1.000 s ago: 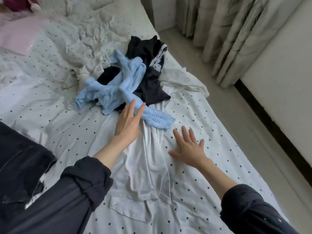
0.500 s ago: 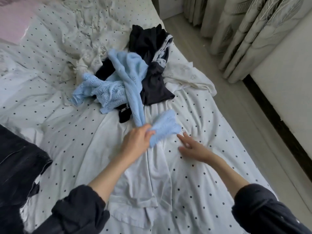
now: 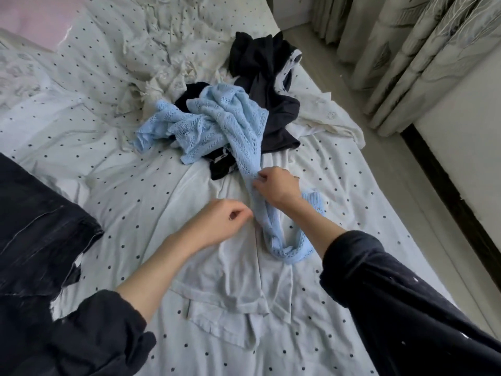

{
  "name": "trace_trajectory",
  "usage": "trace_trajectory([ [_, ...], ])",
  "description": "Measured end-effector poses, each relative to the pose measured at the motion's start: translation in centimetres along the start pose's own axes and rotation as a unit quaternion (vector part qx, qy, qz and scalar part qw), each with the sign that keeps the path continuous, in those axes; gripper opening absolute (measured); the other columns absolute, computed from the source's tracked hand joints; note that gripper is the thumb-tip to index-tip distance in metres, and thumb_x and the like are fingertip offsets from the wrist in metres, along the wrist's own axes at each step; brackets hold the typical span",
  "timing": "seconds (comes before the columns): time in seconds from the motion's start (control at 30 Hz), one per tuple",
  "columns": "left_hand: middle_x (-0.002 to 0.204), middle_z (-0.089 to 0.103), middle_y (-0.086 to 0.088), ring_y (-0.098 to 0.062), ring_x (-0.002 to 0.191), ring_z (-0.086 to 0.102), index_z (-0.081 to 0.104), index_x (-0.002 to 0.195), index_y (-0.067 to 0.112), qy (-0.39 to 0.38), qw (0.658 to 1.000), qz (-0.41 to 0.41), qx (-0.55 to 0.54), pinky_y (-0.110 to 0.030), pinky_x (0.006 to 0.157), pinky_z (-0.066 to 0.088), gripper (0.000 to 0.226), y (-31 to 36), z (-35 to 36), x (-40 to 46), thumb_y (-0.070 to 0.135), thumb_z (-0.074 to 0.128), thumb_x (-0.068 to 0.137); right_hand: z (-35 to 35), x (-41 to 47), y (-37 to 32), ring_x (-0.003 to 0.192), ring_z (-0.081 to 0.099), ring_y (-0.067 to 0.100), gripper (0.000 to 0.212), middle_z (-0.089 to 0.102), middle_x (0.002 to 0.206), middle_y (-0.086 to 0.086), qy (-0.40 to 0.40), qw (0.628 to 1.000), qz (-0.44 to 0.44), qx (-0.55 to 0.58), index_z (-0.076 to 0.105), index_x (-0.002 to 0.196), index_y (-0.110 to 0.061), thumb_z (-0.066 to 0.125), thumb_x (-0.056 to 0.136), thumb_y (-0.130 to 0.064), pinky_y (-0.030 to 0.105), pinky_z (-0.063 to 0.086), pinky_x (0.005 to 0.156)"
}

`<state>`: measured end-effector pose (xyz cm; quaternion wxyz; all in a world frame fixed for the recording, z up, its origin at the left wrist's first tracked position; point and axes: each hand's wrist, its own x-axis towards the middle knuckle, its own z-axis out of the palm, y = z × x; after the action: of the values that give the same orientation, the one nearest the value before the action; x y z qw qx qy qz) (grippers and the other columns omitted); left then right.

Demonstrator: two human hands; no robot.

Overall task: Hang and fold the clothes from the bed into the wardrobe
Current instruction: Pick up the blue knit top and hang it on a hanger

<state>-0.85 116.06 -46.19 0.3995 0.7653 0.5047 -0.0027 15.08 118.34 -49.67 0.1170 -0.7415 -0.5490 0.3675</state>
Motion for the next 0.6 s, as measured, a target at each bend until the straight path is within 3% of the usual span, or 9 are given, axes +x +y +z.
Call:
trace_trajectory([
  [0.1, 0.102, 0.070, -0.005, -0.021, 0.090, 0.065, 0.068, 0.109, 0.011, 0.122, 0.992, -0.031, -0.023, -0.026, 0.085, 0.047, 0.021, -1.4, -0.9, 0.2, 0.015, 0.055, 0.093, -0.1, -1.7, 0.5, 0.098, 0.058, 0.029, 0.016, 0.068, 0.093, 0.003, 0.055, 0.998, -0.018, -0.011, 0.066, 0.090, -0.016, 0.055, 0.092, -0.027, 0.036, 0.028, 0.091],
  [0.17, 0.120, 0.060, -0.009, -0.024, 0.107, 0.059, 0.054, 0.128, 0.011, 0.189, 0.979, -0.052, -0.051, -0.026, 0.094, 0.042, 0.037, -1.5, -1.1, 0.9, 0.017, 0.055, 0.092, -0.9, -4.7, 1.7, 0.096, 0.060, 0.023, 0.017, 0.068, 0.099, -0.001, 0.016, 0.998, -0.059, 0.010, 0.068, 0.098, -0.015, 0.060, 0.089, -0.028, 0.035, 0.029, 0.095],
  [0.27, 0.155, 0.016, -0.012, -0.030, 0.143, 0.013, 0.020, 0.150, 0.019, 0.170, 0.984, -0.028, 0.054, -0.040, 0.115, 0.016, 0.068, 0.1, -1.1, 2.0, 0.015, 0.055, 0.092, -2.7, -10.1, 4.6, 0.085, 0.057, 0.017, 0.013, 0.063, 0.086, -0.004, -0.119, 0.990, -0.078, 0.003, 0.069, 0.096, -0.018, 0.066, 0.086, -0.026, 0.033, 0.039, 0.093],
  [0.33, 0.159, -0.002, -0.009, -0.033, 0.144, -0.008, 0.025, 0.148, 0.027, 0.127, 0.965, 0.051, 0.225, -0.048, 0.116, 0.003, 0.070, 1.1, -0.3, 2.6, 0.011, 0.057, 0.087, -3.8, -12.6, 7.6, 0.082, 0.055, 0.014, 0.009, 0.059, 0.079, -0.011, -0.194, 0.980, -0.045, -0.024, 0.067, 0.092, -0.023, 0.069, 0.084, -0.025, 0.030, 0.041, 0.088],
  [0.37, 0.159, 0.002, -0.006, -0.032, 0.145, -0.008, 0.036, 0.144, 0.029, 0.089, 0.951, 0.081, 0.286, -0.050, 0.115, 0.000, 0.064, 1.7, 0.5, 2.8, 0.014, 0.059, 0.086, -4.6, -13.5, 8.9, 0.081, 0.056, 0.012, 0.010, 0.057, 0.075, -0.017, -0.213, 0.976, -0.018, -0.034, 0.068, 0.092, -0.023, 0.070, 0.083, -0.026, 0.028, 0.042, 0.086],
  [0.43, 0.149, 0.035, -0.002, -0.025, 0.142, 0.019, 0.053, 0.129, 0.029, 0.012, 0.937, 0.097, 0.334, -0.046, 0.115, 0.007, 0.043, 2.7, 2.5, 2.7, 0.021, 0.059, 0.087, -5.9, -14.3, 10.9, 0.081, 0.056, 0.008, 0.015, 0.057, 0.073, -0.022, -0.229, 0.971, 0.046, -0.045, 0.070, 0.096, -0.021, 0.070, 0.082, -0.027, 0.024, 0.044, 0.083],
  [0.5, 0.109, 0.064, -0.005, -0.027, 0.111, 0.055, 0.064, 0.107, 0.020, 0.038, 0.935, 0.110, 0.335, -0.038, 0.098, 0.036, 0.028, 3.0, 4.1, 1.8, 0.010, 0.061, 0.081, -6.6, -14.1, 11.6, 0.082, 0.058, 0.007, 0.017, 0.064, 0.081, -0.015, -0.202, 0.976, 0.070, -0.031, 0.072, 0.099, -0.021, 0.068, 0.084, -0.027, 0.023, 0.046, 0.080],
  [0.57, 0.074, 0.066, -0.009, -0.030, 0.074, 0.064, 0.068, 0.080, 0.014, 0.117, 0.942, 0.133, 0.286, -0.035, 0.066, 0.048, 0.015, 3.2, 4.5, 0.5, 0.004, 0.069, 0.068, -6.6, -13.3, 10.8, 0.082, 0.057, 0.008, 0.019, 0.069, 0.093, -0.008, -0.100, 0.994, 0.045, -0.004, 0.072, 0.102, -0.021, 0.062, 0.088, -0.030, 0.025, 0.046, 0.080],
  [0.6, 0.069, 0.066, -0.010, -0.031, 0.069, 0.064, 0.068, 0.074, 0.013, 0.126, 0.946, 0.144, 0.262, -0.035, 0.060, 0.048, 0.004, 3.3, 4.2, -0.4, 0.012, 0.069, 0.070, -6.3, -12.7, 9.8, 0.082, 0.057, 0.009, 0.021, 0.070, 0.098, -0.006, -0.037, 0.999, 0.028, 0.018, 0.072, 0.103, -0.021, 0.059, 0.090, -0.031, 0.026, 0.045, 0.081],
])
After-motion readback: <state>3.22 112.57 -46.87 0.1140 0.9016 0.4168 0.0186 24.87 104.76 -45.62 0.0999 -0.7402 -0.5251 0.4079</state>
